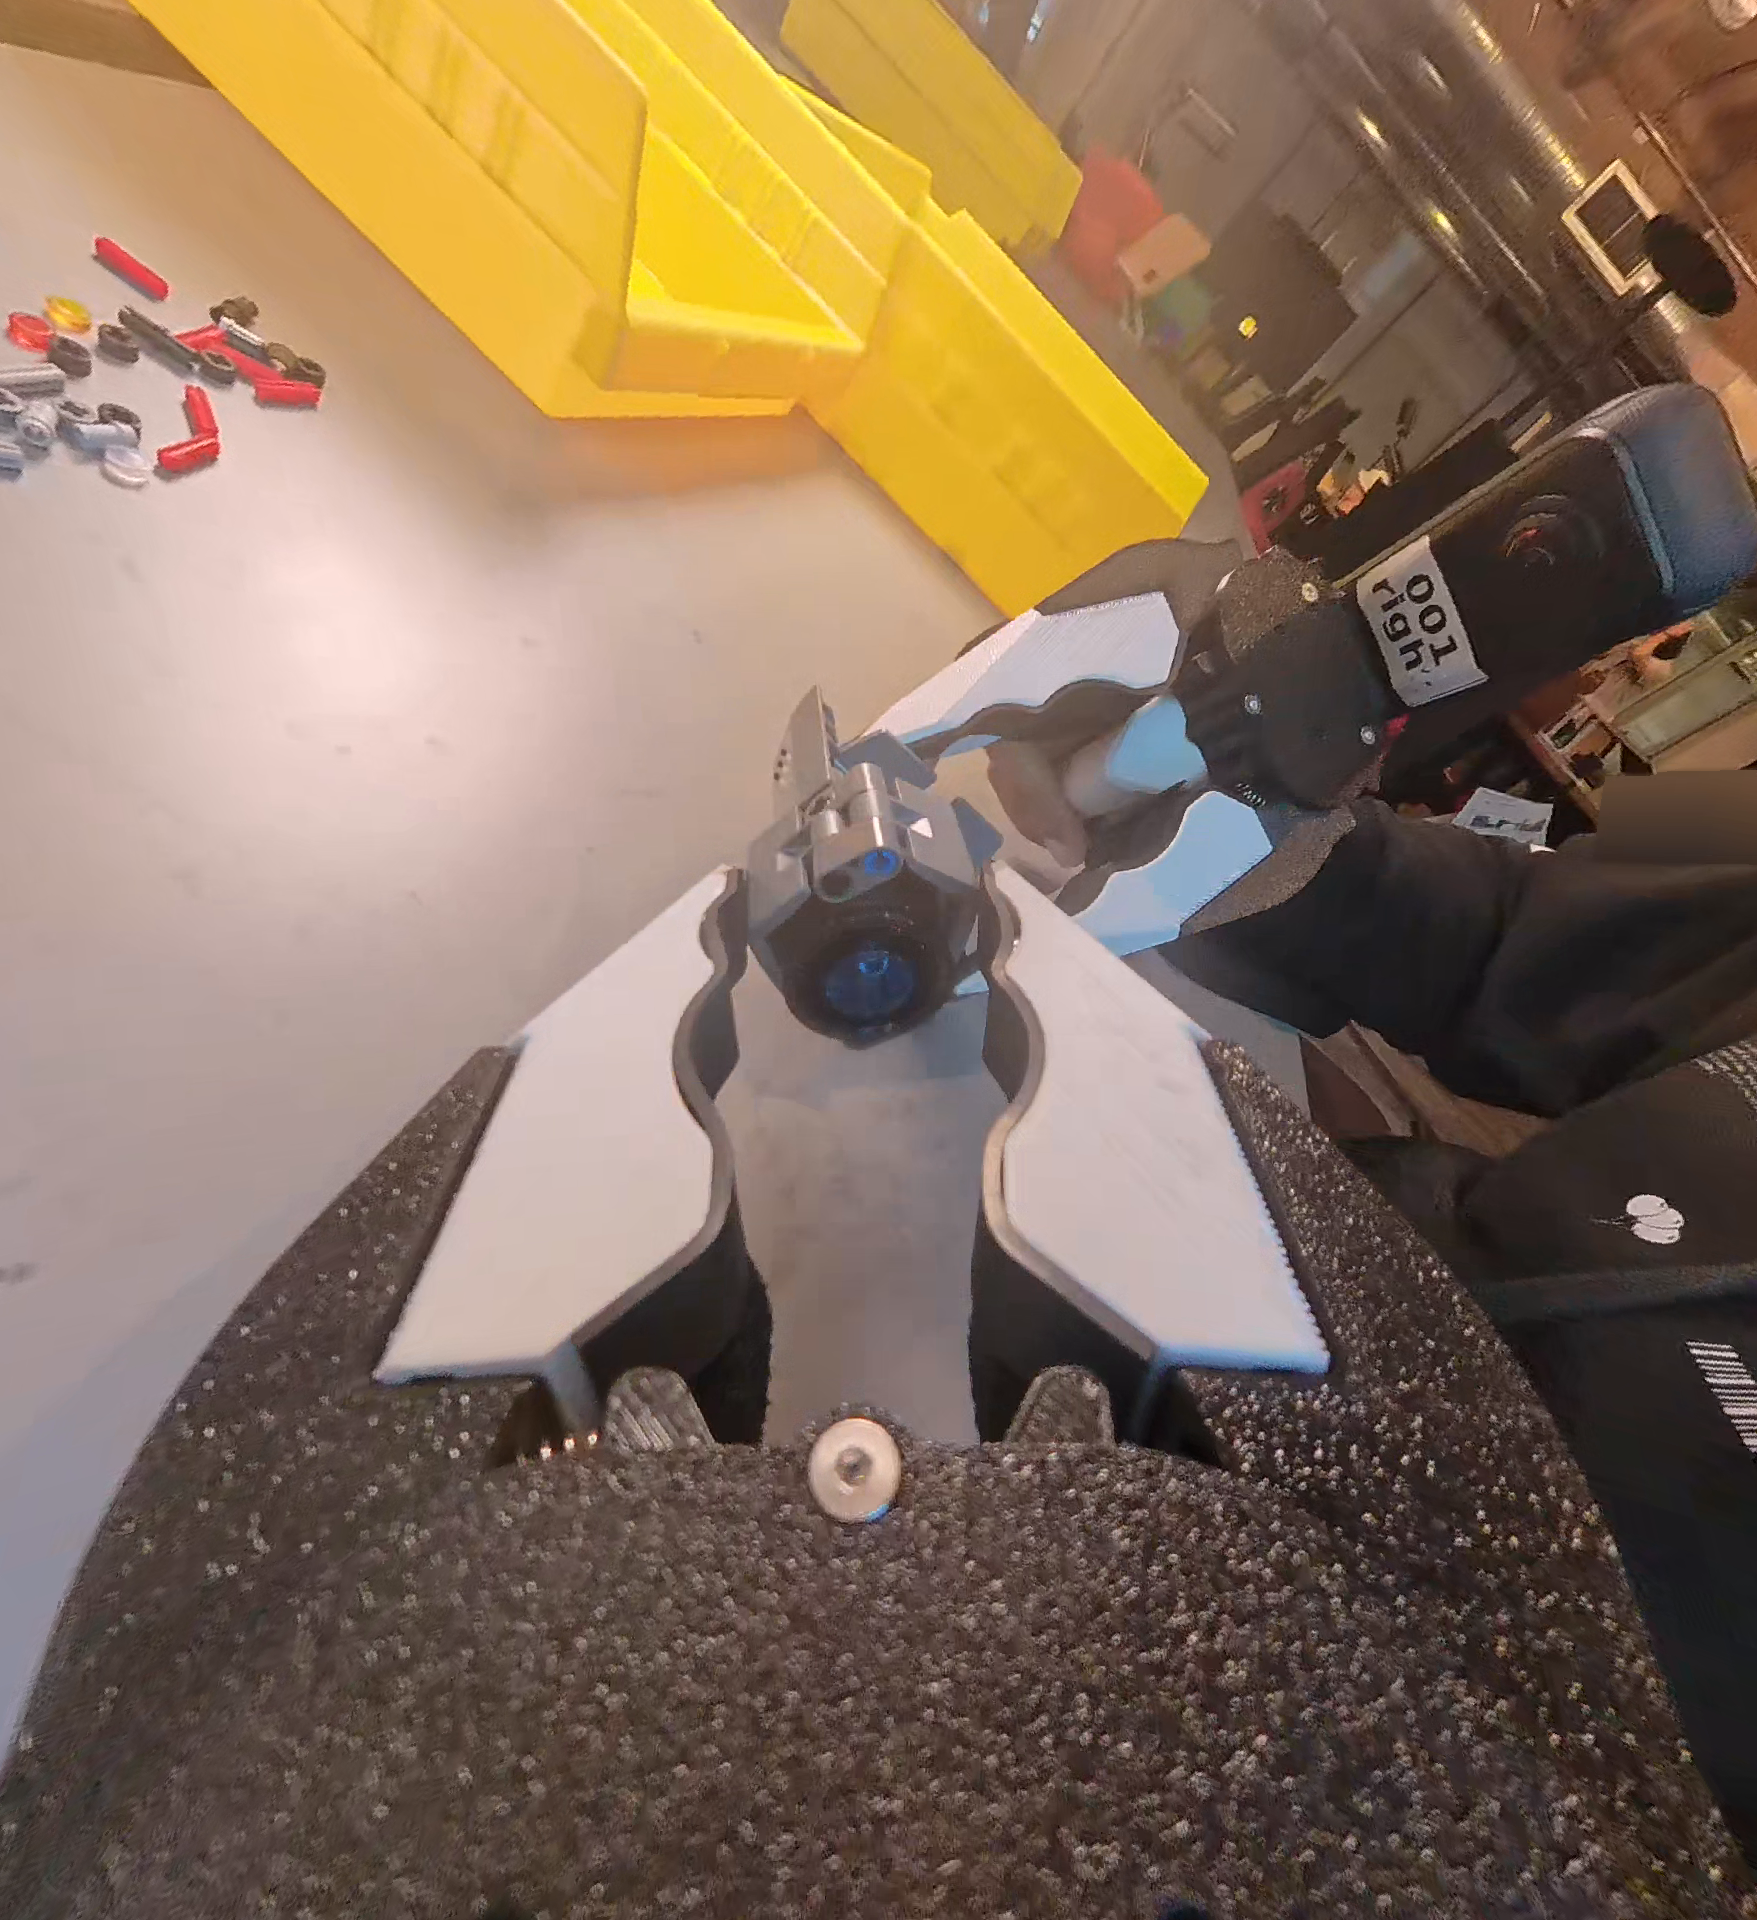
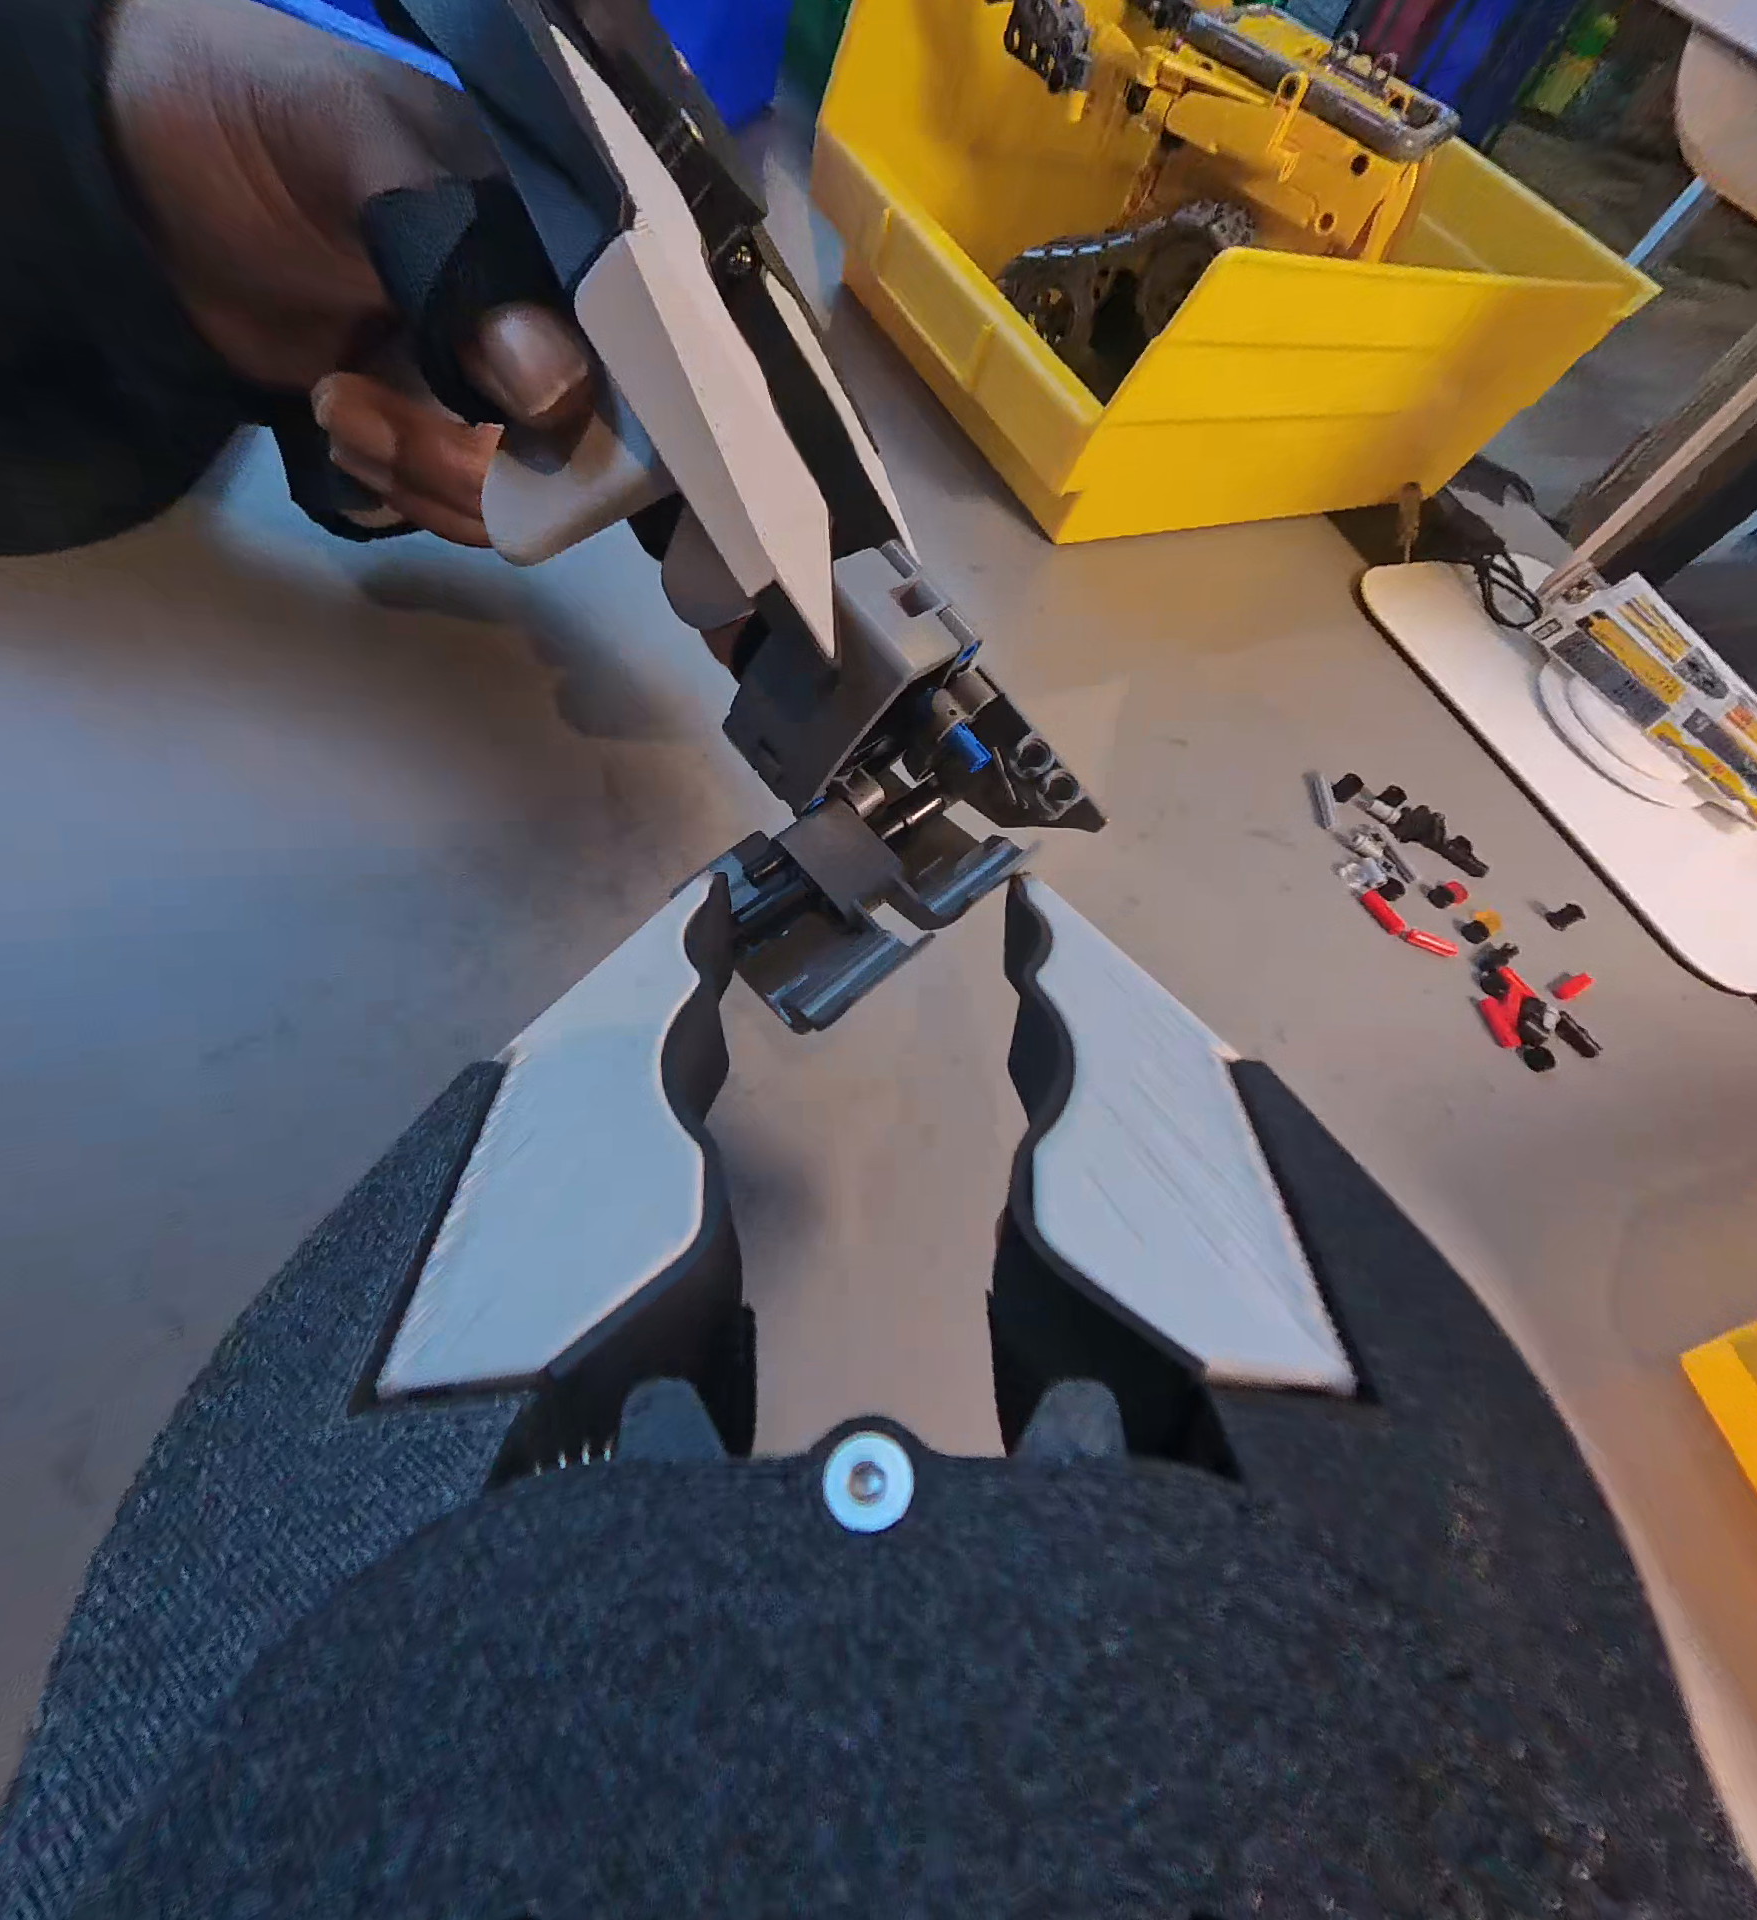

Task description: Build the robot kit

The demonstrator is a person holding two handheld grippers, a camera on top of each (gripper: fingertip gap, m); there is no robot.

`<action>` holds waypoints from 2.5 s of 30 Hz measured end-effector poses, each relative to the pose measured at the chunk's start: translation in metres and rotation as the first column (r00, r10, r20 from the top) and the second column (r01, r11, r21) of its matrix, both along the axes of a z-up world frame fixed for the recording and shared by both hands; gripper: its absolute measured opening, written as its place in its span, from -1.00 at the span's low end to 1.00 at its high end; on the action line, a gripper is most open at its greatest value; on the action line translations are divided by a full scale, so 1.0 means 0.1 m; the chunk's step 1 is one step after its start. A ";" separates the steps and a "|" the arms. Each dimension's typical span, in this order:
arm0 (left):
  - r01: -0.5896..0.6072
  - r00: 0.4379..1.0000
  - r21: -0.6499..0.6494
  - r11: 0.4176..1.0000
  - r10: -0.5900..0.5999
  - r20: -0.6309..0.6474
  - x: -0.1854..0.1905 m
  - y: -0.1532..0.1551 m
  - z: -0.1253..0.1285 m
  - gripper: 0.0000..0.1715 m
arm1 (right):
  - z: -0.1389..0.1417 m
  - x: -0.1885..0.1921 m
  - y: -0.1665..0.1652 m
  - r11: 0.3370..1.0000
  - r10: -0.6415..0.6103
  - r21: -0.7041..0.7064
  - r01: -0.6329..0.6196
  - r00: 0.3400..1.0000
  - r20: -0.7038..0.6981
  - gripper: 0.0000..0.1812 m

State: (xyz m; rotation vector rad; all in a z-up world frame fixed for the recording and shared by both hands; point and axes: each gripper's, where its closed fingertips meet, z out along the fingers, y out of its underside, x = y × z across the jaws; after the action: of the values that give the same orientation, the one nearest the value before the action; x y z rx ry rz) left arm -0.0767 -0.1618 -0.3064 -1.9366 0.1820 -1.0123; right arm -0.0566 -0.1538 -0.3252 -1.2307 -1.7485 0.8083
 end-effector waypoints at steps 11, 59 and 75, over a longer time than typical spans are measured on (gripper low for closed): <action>0.077 0.980 0.151 0.986 -0.103 0.173 0.10 -0.11 0.49 -0.44 | 0.12 0.04 -0.03 0.757 0.030 -0.653 -0.035 0.999 -0.018 -0.91; 0.094 0.908 0.391 0.916 0.082 -0.411 0.33 -0.10 0.32 -0.42 | 0.19 0.02 0.13 0.161 -0.042 -0.987 -0.018 0.999 -0.025 -0.97; 0.028 0.897 0.353 0.935 0.132 -0.422 0.21 -0.03 0.24 -0.45 | 0.19 0.00 0.29 0.319 -0.181 -0.947 0.034 0.983 -0.025 -0.97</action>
State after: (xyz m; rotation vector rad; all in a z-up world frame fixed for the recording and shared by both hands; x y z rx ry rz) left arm -0.0553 -0.1645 -0.2828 -1.7953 0.5292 -0.4465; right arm -0.0566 -0.1251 -0.3067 -1.9404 -0.9313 1.9530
